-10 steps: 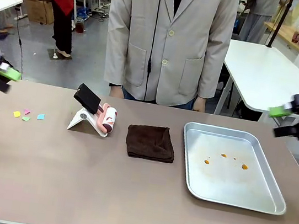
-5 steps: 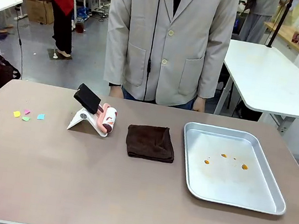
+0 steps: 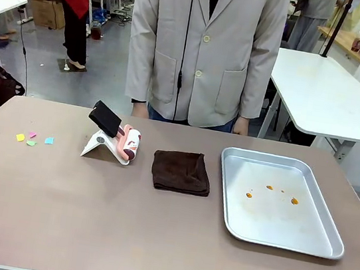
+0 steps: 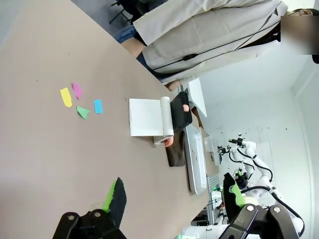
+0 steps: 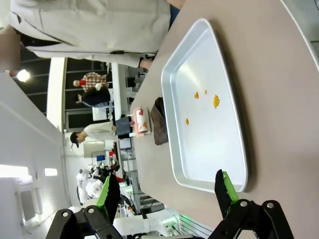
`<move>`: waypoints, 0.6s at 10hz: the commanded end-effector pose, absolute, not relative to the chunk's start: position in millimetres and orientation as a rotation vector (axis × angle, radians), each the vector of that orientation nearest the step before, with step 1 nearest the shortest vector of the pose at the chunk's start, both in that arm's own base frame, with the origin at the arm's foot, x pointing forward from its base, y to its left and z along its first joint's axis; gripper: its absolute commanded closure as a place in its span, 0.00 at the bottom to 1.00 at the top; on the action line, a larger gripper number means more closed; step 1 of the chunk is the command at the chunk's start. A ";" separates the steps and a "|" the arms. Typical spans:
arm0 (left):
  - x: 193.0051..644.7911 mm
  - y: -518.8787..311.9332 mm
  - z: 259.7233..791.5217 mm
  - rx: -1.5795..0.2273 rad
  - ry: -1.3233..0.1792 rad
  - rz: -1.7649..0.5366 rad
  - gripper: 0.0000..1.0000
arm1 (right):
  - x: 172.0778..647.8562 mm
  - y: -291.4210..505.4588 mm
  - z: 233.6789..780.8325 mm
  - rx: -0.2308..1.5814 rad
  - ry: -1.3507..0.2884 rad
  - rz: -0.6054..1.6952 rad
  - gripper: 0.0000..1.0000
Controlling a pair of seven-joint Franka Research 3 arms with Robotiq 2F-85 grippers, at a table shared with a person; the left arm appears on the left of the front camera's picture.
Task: Clean the surface of the table.
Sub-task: Hold the Lint Roller with your left hand and the towel with your right hand.
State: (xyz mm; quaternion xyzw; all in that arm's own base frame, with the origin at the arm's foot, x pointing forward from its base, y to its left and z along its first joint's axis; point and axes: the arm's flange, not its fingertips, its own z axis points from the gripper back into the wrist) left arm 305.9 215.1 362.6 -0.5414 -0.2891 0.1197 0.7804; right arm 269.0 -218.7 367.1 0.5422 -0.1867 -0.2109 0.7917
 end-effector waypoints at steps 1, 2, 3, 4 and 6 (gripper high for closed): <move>305.2 220.2 364.0 -1.174 -0.621 0.230 0.00 | 267.5 -217.3 378.9 1.177 -0.412 -0.442 0.00; 305.2 220.2 364.0 -1.174 -0.621 0.230 0.00 | 267.5 -217.3 378.9 1.177 -0.412 -0.442 0.00; 305.2 220.2 364.0 -1.174 -0.621 0.230 0.00 | 267.5 -217.3 378.9 1.177 -0.412 -0.442 0.00; 305.2 220.2 364.0 -1.174 -0.621 0.230 0.00 | 267.5 -217.3 378.9 1.177 -0.412 -0.442 0.00; 311.9 208.0 380.9 -1.063 -0.625 0.264 0.00 | 274.4 -194.5 392.6 1.056 -0.400 -0.431 0.00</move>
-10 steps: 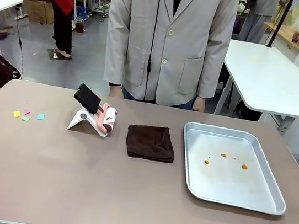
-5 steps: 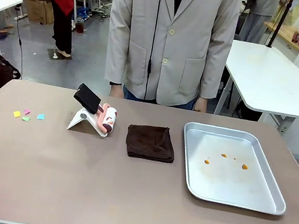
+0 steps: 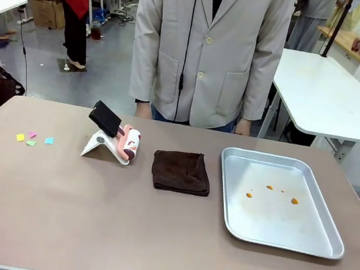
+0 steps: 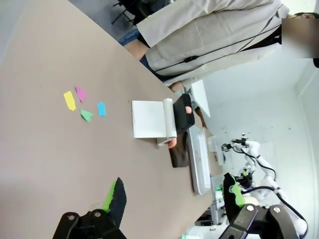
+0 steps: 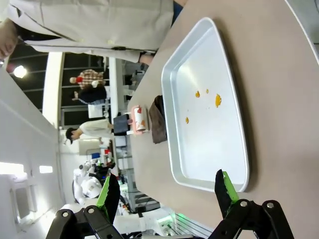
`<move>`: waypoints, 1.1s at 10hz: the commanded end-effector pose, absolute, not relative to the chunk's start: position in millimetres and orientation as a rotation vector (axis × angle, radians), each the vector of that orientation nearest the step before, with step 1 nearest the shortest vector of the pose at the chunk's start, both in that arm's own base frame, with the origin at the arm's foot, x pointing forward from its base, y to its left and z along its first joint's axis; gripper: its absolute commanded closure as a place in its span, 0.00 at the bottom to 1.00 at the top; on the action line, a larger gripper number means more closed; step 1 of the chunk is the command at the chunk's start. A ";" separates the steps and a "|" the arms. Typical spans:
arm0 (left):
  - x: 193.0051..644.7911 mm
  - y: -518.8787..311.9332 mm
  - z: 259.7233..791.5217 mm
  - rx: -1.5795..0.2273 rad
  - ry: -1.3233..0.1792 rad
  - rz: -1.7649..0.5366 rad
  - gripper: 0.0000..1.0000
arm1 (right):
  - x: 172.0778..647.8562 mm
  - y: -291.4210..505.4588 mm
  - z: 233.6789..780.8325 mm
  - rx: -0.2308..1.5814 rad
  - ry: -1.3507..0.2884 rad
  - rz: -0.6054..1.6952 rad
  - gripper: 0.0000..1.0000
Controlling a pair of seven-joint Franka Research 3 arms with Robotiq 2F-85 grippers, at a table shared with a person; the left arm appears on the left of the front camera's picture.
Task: Clean the surface of the table.
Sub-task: Hold the Lint Roller with your left hand and the towel with your right hand.
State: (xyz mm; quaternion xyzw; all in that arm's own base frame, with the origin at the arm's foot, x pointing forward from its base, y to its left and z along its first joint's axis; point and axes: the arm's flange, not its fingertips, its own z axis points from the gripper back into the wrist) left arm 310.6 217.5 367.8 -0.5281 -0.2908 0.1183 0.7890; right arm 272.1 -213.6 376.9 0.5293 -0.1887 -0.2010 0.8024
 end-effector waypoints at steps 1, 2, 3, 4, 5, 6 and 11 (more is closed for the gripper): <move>322.5 194.7 402.4 -1.000 -0.619 0.220 0.00 | 286.2 -163.7 418.5 0.940 -0.404 -0.406 0.00; 338.9 178.0 424.9 -0.913 -0.603 0.153 0.00 | 303.1 -129.1 444.8 0.862 -0.415 -0.361 0.00; 362.3 161.6 445.2 -0.858 -0.588 0.096 0.00 | 326.4 -84.9 469.1 0.790 -0.418 -0.275 0.00; 384.5 140.3 460.5 -0.833 -0.562 0.070 0.00 | 347.7 -41.5 484.2 0.717 -0.391 -0.226 0.00; 405.7 113.7 470.2 -0.792 -0.490 0.039 0.00 | 369.8 3.1 493.2 0.655 -0.362 -0.183 0.00; 425.0 77.5 477.9 -0.735 -0.452 0.017 0.00 | 391.0 46.5 495.8 0.588 -0.312 -0.126 0.00; 473.3 -39.7 482.1 -0.582 -0.415 -0.182 0.00 | 458.6 206.4 453.6 0.352 -0.242 0.155 0.00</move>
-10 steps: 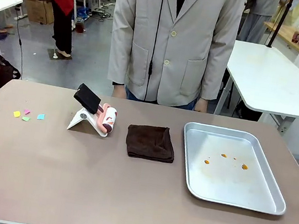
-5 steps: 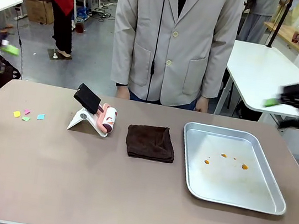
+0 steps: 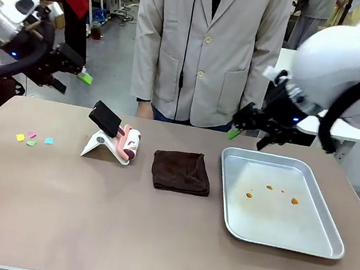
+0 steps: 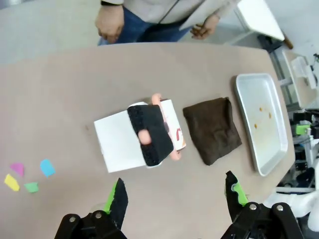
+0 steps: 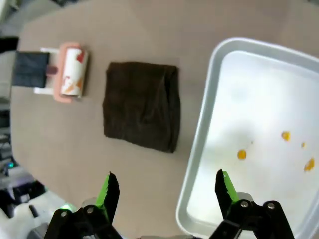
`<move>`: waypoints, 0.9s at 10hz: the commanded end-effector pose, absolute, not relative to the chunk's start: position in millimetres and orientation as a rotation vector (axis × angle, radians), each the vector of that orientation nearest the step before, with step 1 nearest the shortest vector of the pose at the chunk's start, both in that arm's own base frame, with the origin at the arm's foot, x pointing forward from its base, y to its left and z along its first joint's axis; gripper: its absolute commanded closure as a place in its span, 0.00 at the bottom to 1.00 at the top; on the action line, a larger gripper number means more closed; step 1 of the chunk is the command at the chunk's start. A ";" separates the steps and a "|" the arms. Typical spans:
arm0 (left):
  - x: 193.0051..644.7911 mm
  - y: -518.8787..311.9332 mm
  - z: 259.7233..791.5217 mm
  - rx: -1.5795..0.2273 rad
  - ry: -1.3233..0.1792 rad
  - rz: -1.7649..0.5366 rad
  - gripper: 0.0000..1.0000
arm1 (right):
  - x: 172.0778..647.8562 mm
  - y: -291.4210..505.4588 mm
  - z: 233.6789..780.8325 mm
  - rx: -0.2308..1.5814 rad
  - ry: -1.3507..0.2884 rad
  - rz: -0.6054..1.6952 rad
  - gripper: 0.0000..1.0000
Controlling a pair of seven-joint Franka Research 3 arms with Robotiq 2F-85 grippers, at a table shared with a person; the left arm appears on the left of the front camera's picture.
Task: Clean the surface of the table.
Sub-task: Hold the Lint Roller with your left hand and the towel with your right hand.
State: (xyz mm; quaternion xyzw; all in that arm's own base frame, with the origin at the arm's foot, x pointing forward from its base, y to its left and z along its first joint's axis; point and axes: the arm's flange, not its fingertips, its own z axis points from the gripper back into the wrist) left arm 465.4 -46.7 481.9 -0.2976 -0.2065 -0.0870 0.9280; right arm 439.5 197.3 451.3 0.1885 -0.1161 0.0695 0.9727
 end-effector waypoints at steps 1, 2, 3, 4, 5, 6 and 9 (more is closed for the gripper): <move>480.4 -50.5 472.1 -0.575 -0.386 -0.213 0.00 | 468.4 227.0 436.8 0.353 -0.229 0.204 0.00; 485.0 -59.9 463.6 -0.558 -0.361 -0.227 0.00 | 474.1 242.4 420.9 0.326 -0.217 0.218 0.00; 488.1 -64.6 457.4 -0.559 -0.340 -0.238 0.00 | 474.9 256.4 405.3 0.311 -0.197 0.224 0.00; 492.0 -71.7 449.6 -0.550 -0.321 -0.241 0.00 | 472.7 267.1 393.1 0.307 -0.185 0.246 0.00; 495.3 -76.6 444.2 -0.545 -0.315 -0.248 0.00 | 469.3 273.6 385.2 0.317 -0.178 0.269 0.00; 498.9 -82.2 437.7 -0.533 -0.307 -0.244 0.00 | 464.9 279.0 376.2 0.335 -0.150 0.271 0.00; 506.4 -81.2 426.5 -0.502 -0.302 -0.218 0.00 | 461.3 280.0 369.5 0.333 -0.135 0.296 0.00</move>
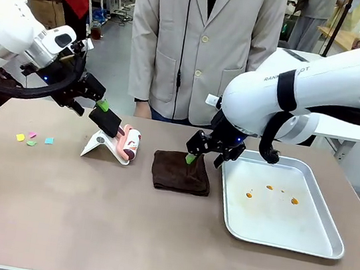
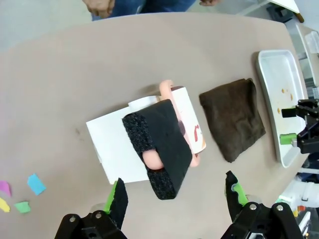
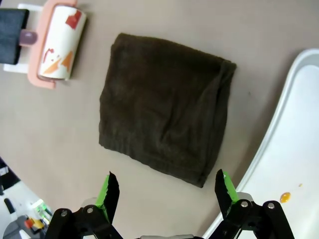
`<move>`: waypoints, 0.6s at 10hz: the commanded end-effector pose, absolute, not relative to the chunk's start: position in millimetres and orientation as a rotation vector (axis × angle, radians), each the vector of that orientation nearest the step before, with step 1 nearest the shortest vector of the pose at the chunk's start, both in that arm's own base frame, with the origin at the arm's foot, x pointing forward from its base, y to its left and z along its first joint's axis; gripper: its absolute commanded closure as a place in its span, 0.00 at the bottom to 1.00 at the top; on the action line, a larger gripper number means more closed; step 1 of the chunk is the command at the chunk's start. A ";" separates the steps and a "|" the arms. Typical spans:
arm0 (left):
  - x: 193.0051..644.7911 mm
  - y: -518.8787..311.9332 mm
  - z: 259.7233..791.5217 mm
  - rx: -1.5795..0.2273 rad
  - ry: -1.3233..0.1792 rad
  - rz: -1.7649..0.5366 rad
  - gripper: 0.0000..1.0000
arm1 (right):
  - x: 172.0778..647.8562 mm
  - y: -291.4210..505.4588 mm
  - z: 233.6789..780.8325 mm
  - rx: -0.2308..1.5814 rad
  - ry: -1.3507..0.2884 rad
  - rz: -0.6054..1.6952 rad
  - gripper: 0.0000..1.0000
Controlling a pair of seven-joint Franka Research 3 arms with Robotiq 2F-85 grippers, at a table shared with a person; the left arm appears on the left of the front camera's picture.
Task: Clean the surface of the table.
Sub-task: Hold the Lint Roller with your left hand and the towel with your right hand.
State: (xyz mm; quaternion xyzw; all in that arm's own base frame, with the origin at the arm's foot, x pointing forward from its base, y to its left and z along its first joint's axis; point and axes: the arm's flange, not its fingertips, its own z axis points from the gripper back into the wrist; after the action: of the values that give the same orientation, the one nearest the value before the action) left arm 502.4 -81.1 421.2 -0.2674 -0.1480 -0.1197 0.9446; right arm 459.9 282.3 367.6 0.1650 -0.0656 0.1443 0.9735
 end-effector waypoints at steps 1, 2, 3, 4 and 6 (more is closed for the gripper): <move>499.5 -82.4 424.1 -0.557 -0.300 -0.250 0.00 | 461.3 280.0 369.5 0.333 -0.135 0.296 0.00; 499.5 -82.4 424.1 -0.557 -0.300 -0.250 0.00 | 461.3 280.0 369.5 0.333 -0.135 0.296 0.00; 499.5 -82.4 424.1 -0.557 -0.300 -0.250 0.00 | 461.3 280.0 369.5 0.333 -0.135 0.296 0.00; 502.4 -81.4 420.4 -0.544 -0.299 -0.245 0.00 | 460.5 281.7 368.0 0.333 -0.133 0.291 0.00; 501.3 -83.8 418.3 -0.539 -0.253 -0.225 0.00 | 473.1 301.8 360.1 0.311 -0.192 0.230 0.00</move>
State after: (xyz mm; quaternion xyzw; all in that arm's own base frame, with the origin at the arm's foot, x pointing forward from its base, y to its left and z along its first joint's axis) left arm 501.4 -82.3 417.7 -0.2683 -0.1409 -0.1196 0.9454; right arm 464.4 285.7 368.1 0.1673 -0.0825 0.1356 0.9730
